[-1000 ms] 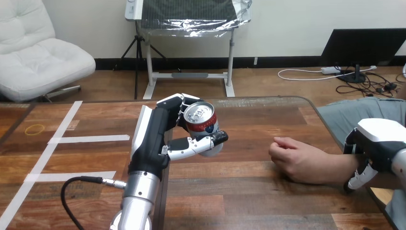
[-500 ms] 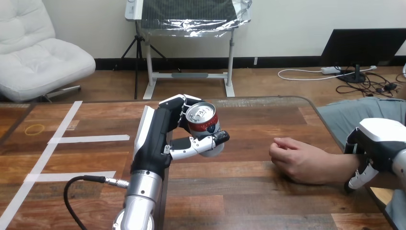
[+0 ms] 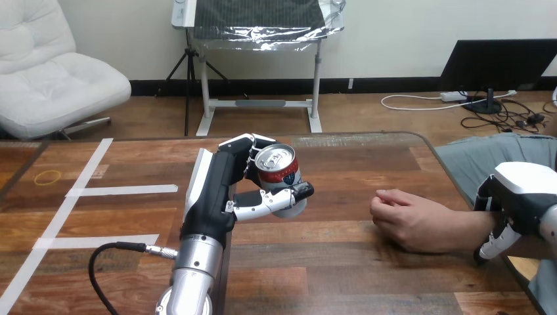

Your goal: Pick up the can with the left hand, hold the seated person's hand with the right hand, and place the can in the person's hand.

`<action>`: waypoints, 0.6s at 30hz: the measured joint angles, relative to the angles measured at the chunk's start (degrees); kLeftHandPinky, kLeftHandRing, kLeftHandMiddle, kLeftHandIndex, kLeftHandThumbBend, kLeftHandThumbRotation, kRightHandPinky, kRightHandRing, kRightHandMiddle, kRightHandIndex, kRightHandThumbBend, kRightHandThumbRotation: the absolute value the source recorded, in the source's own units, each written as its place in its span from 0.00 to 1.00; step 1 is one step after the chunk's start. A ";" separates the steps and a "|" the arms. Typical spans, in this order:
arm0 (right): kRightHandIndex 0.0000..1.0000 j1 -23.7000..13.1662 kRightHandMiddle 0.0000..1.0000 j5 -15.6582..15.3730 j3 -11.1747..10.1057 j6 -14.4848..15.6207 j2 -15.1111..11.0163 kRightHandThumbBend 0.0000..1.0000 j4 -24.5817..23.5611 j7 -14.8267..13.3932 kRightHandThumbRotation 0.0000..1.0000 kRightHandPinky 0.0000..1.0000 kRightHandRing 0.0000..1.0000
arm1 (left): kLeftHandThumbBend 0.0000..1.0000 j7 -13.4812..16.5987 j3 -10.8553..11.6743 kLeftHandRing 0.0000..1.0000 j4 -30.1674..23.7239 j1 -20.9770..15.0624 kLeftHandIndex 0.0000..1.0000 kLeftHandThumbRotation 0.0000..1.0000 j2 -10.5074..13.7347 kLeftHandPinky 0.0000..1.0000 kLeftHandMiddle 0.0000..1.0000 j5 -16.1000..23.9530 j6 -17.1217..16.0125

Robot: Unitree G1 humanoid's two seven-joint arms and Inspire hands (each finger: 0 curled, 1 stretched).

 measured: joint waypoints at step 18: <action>0.50 0.64 0.49 0.30 -0.32 0.13 -0.52 0.78 -1.46 0.14 0.00 0.33 0.42 | 0.60 0.00 -0.28 0.42 0.19 -0.22 0.51 0.00 -0.09 0.41 0.45 0.01 0.61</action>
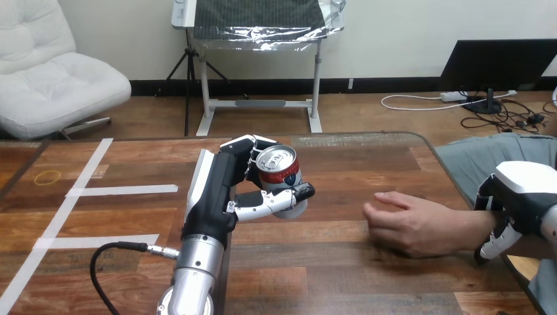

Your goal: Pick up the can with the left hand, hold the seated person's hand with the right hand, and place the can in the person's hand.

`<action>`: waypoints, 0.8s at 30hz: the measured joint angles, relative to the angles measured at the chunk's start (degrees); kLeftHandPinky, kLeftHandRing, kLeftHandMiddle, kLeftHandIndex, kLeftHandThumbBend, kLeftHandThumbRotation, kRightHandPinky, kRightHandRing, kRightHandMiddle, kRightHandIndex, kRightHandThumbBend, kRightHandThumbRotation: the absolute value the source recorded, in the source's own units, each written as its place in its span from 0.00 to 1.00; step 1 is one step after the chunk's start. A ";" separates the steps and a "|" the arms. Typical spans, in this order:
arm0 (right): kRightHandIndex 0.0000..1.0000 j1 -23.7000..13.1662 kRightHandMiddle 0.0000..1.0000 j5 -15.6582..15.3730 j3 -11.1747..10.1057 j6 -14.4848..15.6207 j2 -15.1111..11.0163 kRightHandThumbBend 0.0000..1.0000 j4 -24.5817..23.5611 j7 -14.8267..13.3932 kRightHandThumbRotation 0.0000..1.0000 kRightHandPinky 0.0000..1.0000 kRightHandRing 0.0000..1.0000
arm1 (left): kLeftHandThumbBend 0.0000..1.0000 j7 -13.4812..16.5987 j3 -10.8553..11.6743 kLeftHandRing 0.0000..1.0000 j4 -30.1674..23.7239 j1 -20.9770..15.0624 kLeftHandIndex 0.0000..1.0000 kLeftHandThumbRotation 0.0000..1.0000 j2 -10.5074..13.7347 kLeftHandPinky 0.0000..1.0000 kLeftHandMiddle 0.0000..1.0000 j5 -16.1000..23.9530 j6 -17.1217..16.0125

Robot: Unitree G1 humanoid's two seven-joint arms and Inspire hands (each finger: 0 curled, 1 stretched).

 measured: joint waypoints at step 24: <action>0.48 1.56 0.44 0.16 -2.30 -2.13 -0.57 0.81 -4.23 -0.75 0.00 0.29 0.36 | 0.57 -0.44 -1.61 0.43 1.74 -2.67 0.52 0.00 -1.29 0.42 0.46 -0.14 0.57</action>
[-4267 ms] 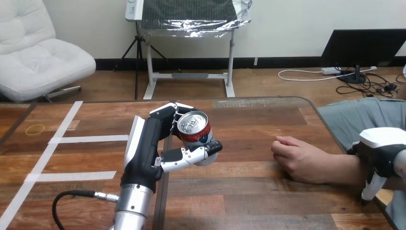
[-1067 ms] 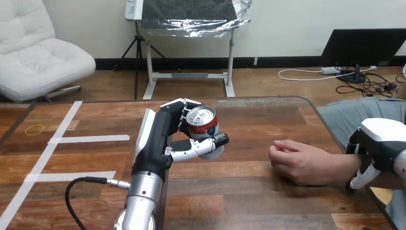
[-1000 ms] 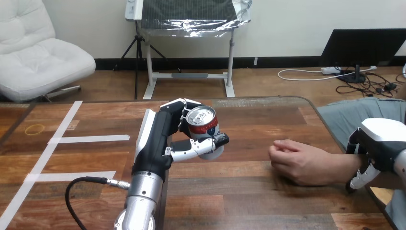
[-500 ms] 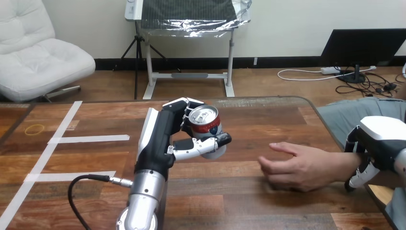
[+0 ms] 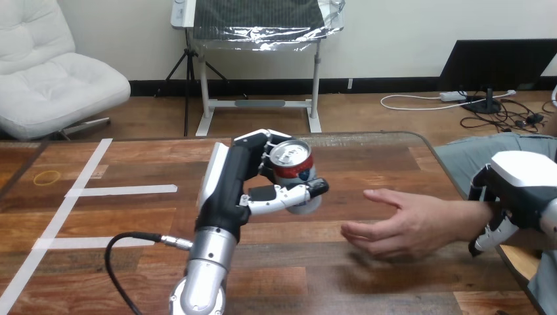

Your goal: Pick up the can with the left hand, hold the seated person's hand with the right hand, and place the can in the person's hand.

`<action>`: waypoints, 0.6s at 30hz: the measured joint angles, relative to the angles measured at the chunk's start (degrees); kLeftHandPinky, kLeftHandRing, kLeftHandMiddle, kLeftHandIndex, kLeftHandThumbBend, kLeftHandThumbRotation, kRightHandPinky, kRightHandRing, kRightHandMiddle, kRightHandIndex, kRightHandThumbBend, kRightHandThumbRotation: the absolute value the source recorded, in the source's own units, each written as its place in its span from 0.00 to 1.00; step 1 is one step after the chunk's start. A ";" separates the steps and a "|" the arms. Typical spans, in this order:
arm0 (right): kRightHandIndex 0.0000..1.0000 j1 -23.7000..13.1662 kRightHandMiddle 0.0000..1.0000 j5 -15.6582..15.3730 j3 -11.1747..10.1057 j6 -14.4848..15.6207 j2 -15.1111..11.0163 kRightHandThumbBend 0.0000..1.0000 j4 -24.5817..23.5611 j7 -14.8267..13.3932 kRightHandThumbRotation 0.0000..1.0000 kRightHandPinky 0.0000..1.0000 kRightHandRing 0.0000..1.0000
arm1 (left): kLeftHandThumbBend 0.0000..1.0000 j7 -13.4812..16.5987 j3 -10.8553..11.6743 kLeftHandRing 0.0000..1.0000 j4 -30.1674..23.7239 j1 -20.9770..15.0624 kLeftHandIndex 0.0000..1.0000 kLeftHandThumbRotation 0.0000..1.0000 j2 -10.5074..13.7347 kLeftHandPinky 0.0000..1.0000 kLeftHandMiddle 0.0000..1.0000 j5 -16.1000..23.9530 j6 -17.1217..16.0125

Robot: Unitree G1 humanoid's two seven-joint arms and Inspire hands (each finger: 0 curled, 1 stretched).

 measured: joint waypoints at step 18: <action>0.50 -0.58 0.49 0.05 -0.99 -1.33 -0.01 0.80 -2.44 1.14 0.00 0.34 0.42 | 0.58 -0.24 -1.61 0.44 0.00 -0.48 0.52 0.00 -1.02 0.44 0.47 0.86 2.06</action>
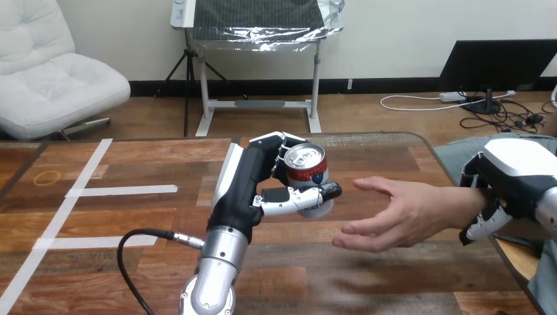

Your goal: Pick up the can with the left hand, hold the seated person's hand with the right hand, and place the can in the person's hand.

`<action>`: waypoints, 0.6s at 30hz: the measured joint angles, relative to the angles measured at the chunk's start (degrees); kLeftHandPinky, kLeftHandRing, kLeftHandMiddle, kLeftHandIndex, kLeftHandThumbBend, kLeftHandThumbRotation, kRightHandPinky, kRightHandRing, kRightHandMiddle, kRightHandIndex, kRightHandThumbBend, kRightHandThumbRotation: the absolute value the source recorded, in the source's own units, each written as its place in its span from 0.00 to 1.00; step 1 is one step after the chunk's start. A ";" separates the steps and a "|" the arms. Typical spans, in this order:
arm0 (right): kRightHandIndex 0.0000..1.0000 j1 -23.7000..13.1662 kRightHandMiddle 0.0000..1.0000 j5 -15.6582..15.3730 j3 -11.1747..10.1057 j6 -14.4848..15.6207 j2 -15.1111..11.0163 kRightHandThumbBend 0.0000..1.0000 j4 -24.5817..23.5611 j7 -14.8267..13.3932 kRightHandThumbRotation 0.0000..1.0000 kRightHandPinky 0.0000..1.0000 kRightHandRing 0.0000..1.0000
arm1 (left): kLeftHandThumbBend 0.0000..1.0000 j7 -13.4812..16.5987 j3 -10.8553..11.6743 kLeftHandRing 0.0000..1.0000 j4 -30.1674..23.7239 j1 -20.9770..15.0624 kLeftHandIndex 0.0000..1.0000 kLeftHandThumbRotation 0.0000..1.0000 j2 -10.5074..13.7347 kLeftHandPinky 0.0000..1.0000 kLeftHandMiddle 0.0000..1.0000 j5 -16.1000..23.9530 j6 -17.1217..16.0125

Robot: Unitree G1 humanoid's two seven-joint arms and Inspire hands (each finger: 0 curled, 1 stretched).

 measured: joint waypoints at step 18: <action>0.49 -0.04 0.45 -0.01 0.00 -0.55 0.19 0.79 -0.74 -0.03 0.00 0.29 0.37 | 0.57 -0.35 -0.62 0.44 0.00 0.00 0.52 0.00 -0.02 0.43 0.46 -0.42 0.37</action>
